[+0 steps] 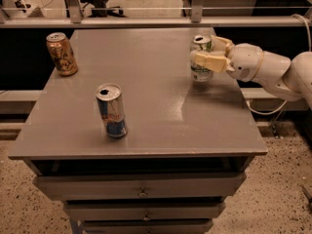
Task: Place 7up can upright
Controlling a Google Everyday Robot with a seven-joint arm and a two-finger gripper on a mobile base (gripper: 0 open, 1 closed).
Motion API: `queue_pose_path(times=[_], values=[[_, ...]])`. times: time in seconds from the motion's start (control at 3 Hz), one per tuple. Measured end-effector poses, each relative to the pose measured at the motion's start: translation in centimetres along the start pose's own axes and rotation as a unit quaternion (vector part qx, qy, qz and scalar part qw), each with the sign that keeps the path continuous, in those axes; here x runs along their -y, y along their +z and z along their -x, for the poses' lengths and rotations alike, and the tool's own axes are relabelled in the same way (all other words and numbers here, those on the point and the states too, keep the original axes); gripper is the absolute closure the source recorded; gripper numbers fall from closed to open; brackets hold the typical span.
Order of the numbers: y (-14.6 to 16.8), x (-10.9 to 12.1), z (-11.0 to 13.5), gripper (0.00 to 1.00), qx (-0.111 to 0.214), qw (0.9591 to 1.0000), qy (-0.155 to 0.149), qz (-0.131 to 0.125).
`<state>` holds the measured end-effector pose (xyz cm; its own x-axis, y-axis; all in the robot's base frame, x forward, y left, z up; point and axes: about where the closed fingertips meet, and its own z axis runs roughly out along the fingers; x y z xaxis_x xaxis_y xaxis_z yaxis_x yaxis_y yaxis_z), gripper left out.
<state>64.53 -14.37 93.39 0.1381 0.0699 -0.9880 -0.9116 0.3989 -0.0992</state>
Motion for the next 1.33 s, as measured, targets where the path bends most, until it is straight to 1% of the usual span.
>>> queue_pose_path(times=[0.33, 0.67, 1.0, 1.33], values=[[-0.3, -1.4, -1.0, 0.59, 0.007, 0.9998, -0.007, 0.015], [-0.8, -2.4, -2.4, 0.27, 0.008, 0.9998, -0.002, 0.020], [-1.4, -2.8, -2.9, 0.05, 0.004, 0.9998, 0.000, 0.021], [-3.4, -2.6, -2.5, 0.00, -0.020, 0.9996, -0.007, 0.018]])
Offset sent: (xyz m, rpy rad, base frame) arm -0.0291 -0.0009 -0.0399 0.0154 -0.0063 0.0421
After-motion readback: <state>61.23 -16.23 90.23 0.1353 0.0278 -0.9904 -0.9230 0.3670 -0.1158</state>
